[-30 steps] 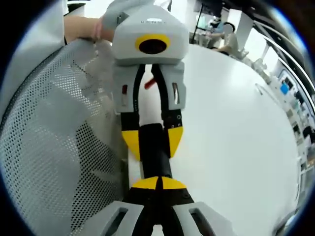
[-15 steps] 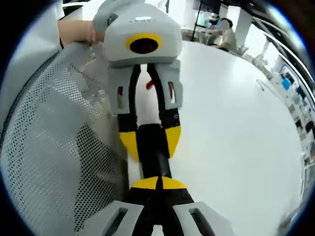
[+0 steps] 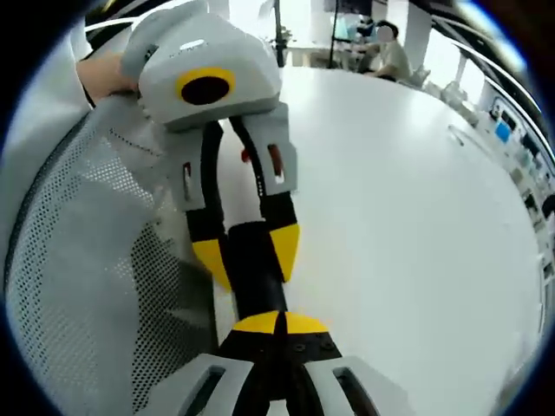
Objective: Press the specified remote control buttons in sequence, fully releasing each button before pressing the next.
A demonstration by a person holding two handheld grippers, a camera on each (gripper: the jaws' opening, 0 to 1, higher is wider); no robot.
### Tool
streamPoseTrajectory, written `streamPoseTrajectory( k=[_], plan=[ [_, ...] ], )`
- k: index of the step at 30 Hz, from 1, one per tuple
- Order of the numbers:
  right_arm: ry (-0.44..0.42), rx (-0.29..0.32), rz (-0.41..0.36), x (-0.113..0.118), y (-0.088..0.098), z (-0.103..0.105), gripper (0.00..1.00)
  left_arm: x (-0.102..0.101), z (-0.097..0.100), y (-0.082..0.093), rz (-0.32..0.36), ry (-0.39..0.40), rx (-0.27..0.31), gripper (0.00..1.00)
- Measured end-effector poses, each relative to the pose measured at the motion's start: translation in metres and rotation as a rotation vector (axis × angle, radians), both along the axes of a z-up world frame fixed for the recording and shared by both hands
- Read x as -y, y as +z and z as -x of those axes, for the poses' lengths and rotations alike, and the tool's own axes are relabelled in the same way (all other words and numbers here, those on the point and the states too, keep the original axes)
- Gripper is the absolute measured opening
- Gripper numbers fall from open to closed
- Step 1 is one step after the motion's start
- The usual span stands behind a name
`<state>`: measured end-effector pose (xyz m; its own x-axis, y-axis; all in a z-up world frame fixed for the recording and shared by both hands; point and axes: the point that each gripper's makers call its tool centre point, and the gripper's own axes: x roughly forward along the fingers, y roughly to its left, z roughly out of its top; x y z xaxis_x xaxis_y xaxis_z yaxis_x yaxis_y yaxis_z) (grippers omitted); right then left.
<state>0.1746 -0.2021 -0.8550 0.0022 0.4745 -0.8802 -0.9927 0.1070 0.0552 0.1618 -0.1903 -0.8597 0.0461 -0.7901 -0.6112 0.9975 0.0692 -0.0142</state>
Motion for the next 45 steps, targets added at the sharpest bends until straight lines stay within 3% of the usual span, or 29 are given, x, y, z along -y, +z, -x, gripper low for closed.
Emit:
streamPoseTrajectory(
  k=[14,20,27,33,40,45],
  plan=[
    [-0.085,-0.143,0.031,-0.001,-0.0023,-0.0036,0.0,0.0002,0.0003,0.0001,0.001,-0.003,0.001,0.26],
    [-0.097,-0.164,0.062,-0.0018,-0.0032,-0.0032,0.0,0.0004,0.0005,0.0006,0.0,-0.004,0.002,0.26],
    [-0.065,-0.125,0.13,-0.0022,-0.0046,-0.0021,0.0,0.0005,0.0004,0.0004,0.0,-0.004,0.002,0.25],
    [-0.055,-0.076,0.138,-0.0009,-0.0043,-0.0019,0.0,0.0006,0.0003,0.0004,-0.001,-0.005,0.003,0.25],
    [-0.107,-0.025,0.031,-0.0001,-0.0022,-0.0029,0.0,0.0005,0.0002,0.0004,-0.001,-0.003,0.002,0.25],
    [-0.138,-0.011,-0.004,0.0,-0.0012,-0.0022,0.0,0.0005,0.0003,0.0005,-0.001,-0.003,0.001,0.25]
  ],
)
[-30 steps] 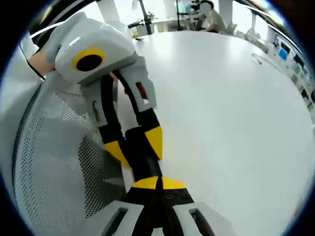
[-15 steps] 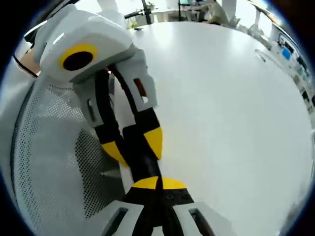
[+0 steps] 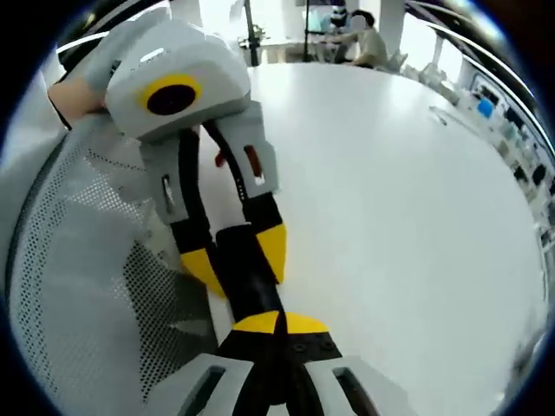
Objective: Press the specified remote control buttons in sequence, fully releasing each button before pressing the next.
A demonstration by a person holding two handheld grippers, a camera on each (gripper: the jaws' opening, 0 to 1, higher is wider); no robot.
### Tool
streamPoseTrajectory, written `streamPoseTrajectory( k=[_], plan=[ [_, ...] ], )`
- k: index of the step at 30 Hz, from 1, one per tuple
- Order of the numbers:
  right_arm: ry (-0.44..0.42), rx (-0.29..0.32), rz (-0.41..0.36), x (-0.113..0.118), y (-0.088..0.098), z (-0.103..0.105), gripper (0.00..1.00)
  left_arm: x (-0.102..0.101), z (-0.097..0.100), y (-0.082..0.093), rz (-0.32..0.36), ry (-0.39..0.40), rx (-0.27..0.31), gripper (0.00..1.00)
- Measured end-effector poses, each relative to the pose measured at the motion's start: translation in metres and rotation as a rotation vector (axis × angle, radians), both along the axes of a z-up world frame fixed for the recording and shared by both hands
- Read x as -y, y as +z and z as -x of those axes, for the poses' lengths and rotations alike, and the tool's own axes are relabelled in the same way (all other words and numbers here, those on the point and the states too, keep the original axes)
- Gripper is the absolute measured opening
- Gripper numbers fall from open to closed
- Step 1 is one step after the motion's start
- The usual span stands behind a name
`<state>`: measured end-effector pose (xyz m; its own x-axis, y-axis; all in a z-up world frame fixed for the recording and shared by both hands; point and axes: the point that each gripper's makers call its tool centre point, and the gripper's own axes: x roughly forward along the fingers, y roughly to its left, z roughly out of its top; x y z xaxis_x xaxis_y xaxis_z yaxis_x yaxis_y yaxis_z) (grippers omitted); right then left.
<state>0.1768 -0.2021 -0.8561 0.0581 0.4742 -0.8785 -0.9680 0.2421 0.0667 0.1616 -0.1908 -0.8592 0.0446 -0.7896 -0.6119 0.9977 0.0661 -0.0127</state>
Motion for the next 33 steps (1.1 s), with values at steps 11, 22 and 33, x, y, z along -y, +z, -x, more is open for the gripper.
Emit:
streamPoseTrajectory(
  k=[11,22,33],
  plan=[
    [0.047,0.014,-0.02,-0.008,0.005,0.014,0.0,0.0,-0.001,0.0,0.002,0.002,-0.001,0.25],
    [0.142,0.071,0.023,-0.01,0.003,0.016,0.0,0.0,0.0,0.0,0.003,0.002,-0.001,0.25],
    [0.248,0.147,0.101,-0.011,0.0,0.017,0.0,0.0,0.0,0.0,0.004,0.0,-0.002,0.25]
  ],
)
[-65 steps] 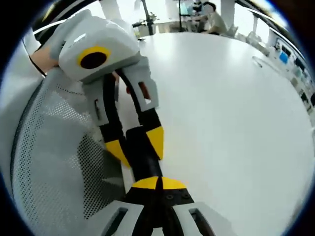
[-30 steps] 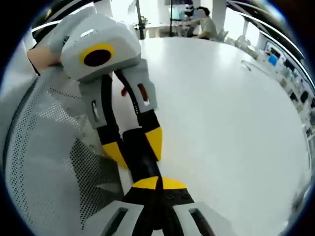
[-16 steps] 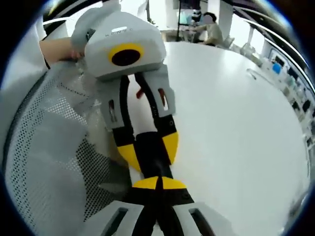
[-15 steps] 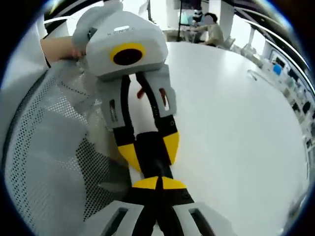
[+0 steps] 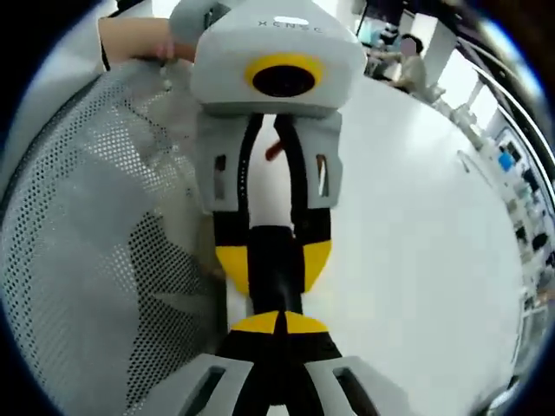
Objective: Press the specified remote control buttons in sequence, fully releasing each button before pressing the next.
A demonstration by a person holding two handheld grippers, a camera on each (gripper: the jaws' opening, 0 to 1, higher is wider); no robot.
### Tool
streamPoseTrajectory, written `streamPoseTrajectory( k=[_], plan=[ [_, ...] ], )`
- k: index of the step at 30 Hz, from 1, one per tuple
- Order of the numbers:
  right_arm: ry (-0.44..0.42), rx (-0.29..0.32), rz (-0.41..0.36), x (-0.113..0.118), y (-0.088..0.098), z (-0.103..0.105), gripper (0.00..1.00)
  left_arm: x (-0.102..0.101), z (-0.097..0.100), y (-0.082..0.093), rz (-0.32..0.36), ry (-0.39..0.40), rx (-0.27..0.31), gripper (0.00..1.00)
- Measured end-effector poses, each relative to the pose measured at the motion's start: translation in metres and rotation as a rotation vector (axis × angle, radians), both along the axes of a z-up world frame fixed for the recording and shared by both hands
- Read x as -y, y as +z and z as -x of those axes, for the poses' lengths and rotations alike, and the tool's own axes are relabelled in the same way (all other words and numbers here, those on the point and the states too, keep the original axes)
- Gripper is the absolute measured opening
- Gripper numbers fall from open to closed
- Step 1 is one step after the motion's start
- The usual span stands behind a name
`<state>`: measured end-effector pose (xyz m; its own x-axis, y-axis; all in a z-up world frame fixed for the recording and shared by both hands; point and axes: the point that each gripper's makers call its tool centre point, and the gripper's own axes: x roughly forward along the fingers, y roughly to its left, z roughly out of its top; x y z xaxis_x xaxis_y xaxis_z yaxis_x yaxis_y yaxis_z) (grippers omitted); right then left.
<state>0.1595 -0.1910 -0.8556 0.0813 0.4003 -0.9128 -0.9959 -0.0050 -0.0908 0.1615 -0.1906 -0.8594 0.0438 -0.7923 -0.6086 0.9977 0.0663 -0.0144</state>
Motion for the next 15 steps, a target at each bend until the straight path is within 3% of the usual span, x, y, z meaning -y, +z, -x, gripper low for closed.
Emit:
streamPoseTrajectory(
  k=[5,9,11,15],
  plan=[
    [0.095,0.074,0.022,-0.0001,0.0,0.0003,0.0,0.0001,0.0002,0.0002,-0.001,0.0,0.001,0.25],
    [0.121,0.099,0.026,0.0002,-0.0003,0.0014,0.0,0.0003,0.0004,0.0005,-0.003,0.0,0.002,0.25],
    [0.098,0.087,0.015,-0.0004,-0.0001,-0.0005,0.0,0.0002,0.0003,0.0004,-0.004,0.0,0.002,0.25],
    [-0.035,-0.001,-0.085,-0.0006,0.0021,-0.0026,0.0,0.0002,0.0,0.0003,-0.005,0.001,0.003,0.25]
  ],
)
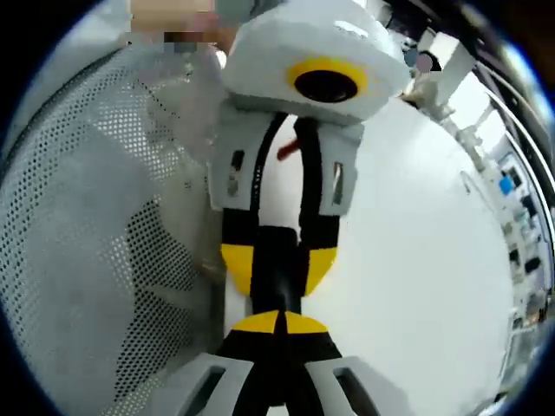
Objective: Press the specified remote control buttons in sequence, fully releasing each button before pressing the next.
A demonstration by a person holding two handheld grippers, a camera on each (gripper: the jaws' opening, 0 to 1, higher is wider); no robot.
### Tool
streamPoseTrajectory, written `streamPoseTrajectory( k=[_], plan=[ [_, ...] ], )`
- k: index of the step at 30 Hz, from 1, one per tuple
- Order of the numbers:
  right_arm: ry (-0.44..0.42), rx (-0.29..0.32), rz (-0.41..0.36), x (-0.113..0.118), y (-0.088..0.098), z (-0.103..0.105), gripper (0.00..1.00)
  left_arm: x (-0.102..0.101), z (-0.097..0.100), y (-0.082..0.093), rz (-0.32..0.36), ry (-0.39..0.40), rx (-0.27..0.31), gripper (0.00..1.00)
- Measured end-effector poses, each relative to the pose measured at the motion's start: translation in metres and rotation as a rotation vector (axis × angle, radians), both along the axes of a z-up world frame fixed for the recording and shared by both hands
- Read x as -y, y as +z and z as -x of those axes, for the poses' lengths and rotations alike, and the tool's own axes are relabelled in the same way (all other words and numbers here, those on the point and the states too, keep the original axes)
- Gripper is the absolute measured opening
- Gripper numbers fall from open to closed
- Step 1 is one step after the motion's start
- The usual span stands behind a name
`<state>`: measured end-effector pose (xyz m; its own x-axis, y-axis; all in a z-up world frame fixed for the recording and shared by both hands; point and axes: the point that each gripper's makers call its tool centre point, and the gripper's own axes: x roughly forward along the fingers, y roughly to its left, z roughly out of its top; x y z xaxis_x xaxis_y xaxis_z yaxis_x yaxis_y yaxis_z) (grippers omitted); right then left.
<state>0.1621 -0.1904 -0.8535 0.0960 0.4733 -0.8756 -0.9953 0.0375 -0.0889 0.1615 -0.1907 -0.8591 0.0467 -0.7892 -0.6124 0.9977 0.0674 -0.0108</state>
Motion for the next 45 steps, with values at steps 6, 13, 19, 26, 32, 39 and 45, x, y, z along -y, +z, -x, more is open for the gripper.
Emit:
streamPoseTrajectory(
  k=[6,13,19,26,32,39,45],
  plan=[
    [-0.008,-0.007,-0.025,0.005,0.002,-0.001,0.0,0.0,0.0,0.0,-0.002,0.0,0.001,0.25],
    [0.01,-0.02,-0.048,-0.007,0.007,0.0,0.0,0.0,0.0,0.0,-0.002,0.0,0.0,0.25],
    [0.057,-0.003,-0.014,-0.002,0.001,0.002,0.0,0.0,0.0,0.0,0.0,0.002,-0.001,0.25],
    [0.081,0.009,0.005,-0.002,0.001,0.002,0.0,0.0,0.0,0.0,0.0,0.001,-0.001,0.25],
    [0.078,0.003,-0.005,-0.005,0.0,0.003,0.0,0.0,0.0,0.0,0.002,0.002,-0.002,0.25],
    [0.085,-0.004,0.009,-0.006,0.0,0.003,0.0,0.0,0.0,0.0,0.002,0.001,-0.002,0.25],
    [0.089,-0.011,0.028,-0.006,-0.001,0.002,0.0,0.0,0.0,0.0,0.0,0.0,-0.001,0.25]
  ],
)
